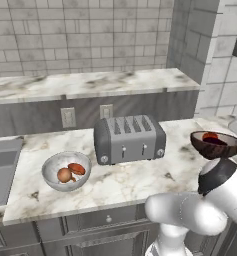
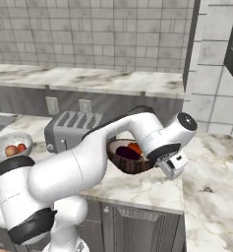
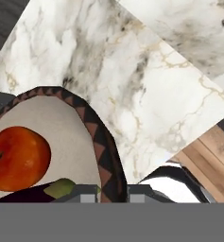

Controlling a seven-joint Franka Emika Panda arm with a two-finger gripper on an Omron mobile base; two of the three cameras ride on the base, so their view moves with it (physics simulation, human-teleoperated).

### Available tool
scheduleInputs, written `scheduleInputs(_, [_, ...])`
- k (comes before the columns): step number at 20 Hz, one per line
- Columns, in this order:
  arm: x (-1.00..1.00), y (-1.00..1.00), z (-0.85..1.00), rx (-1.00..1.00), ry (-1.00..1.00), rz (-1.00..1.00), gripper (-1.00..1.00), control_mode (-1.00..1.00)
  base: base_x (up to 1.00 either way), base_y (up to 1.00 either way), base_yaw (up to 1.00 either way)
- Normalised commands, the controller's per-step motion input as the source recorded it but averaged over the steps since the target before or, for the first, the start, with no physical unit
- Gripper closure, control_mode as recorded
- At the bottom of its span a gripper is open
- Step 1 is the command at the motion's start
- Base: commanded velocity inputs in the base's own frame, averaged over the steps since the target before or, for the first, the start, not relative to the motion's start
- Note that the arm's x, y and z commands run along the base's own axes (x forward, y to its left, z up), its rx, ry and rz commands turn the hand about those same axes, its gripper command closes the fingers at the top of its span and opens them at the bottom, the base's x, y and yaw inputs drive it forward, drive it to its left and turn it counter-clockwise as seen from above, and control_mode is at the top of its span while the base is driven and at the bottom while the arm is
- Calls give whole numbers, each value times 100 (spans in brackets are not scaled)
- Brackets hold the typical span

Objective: Place the bowl containing the tomato and eggplant in the microwave. Close the microwave door and press the start button to microwave the meal.

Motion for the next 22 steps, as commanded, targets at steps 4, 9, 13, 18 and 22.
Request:
scheduleInputs(4, [-44, 47, 57, -1, 0, 2, 100, -100, 0, 0, 0])
scheduleInputs(9, [-22, 18, 62, 0, 0, 0, 100, -100, 0, 0, 0])
scheduleInputs(13, [-11, 20, 51, 0, 0, 0, 100, -100, 0, 0, 0])
scheduleInputs(18, [-14, 37, 22, -4, 0, 0, 100, -100, 0, 0, 0])
scheduleInputs(22, [-4, 40, 8, -7, 0, 0, 100, -100, 0, 0, 0])
